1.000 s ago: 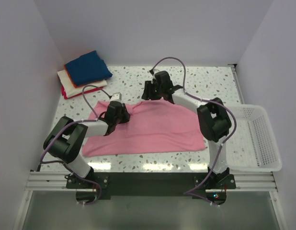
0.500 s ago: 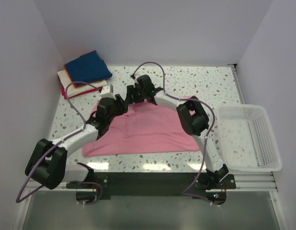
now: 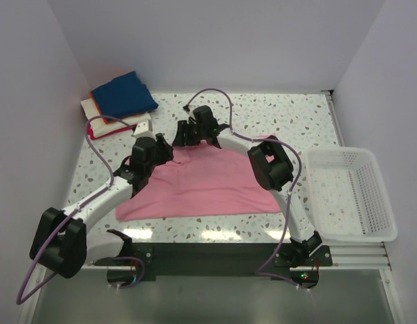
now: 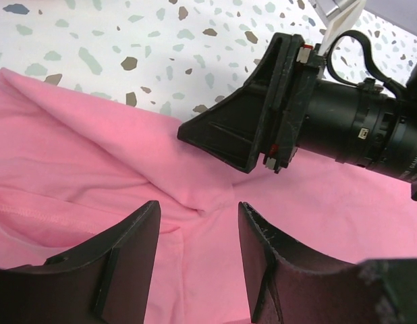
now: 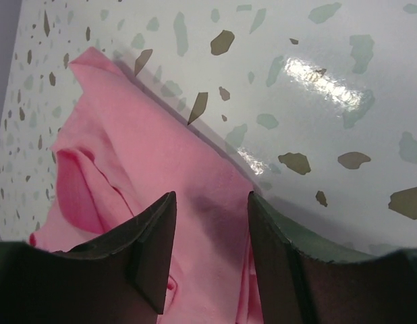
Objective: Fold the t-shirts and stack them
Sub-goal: Fold the tshirt
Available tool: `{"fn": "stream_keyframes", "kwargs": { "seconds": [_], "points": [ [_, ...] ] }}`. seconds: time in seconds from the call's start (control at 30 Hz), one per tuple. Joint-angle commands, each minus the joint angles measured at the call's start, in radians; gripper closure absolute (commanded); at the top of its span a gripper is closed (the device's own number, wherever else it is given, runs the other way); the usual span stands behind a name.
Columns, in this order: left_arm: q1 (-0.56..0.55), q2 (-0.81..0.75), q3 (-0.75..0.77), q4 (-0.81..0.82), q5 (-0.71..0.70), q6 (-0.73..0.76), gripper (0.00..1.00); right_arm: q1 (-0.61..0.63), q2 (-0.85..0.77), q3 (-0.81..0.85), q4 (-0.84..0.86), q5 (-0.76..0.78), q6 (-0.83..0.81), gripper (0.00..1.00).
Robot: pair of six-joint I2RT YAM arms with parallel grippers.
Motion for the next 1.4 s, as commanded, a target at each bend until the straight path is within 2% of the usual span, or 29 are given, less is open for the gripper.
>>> {"fn": "stream_keyframes", "kwargs": {
  "seconds": [0.0,0.13,0.23,0.47,0.53,1.03,1.37],
  "points": [
    [0.028,-0.035,0.036,-0.015,-0.009,0.005,0.45,0.005,0.016,0.045,0.047,-0.079,0.03,0.5],
    [0.052,-0.043,0.033,-0.021,0.016,0.005,0.45,0.008,0.013,0.044,0.034,-0.093,0.029,0.54],
    [0.071,-0.051,0.03,-0.024,0.034,0.005,0.45,0.01,0.006,0.039,0.031,-0.094,0.029,0.62],
    [0.114,-0.072,0.013,-0.033,0.077,0.001,0.45,0.024,-0.006,0.034,0.021,-0.106,0.037,0.89],
    [0.131,-0.074,0.005,-0.036,0.091,-0.004,0.45,0.03,-0.023,0.024,0.03,-0.106,0.037,0.92],
    [0.247,0.04,0.047,-0.208,0.148,-0.097,0.46,0.094,-0.214,-0.139,0.099,-0.077,-0.019,0.92],
    [0.348,0.055,0.071,-0.231,0.231,-0.133,0.44,0.172,-0.234,-0.197,0.067,-0.025,-0.114,0.9]
  ]
}}
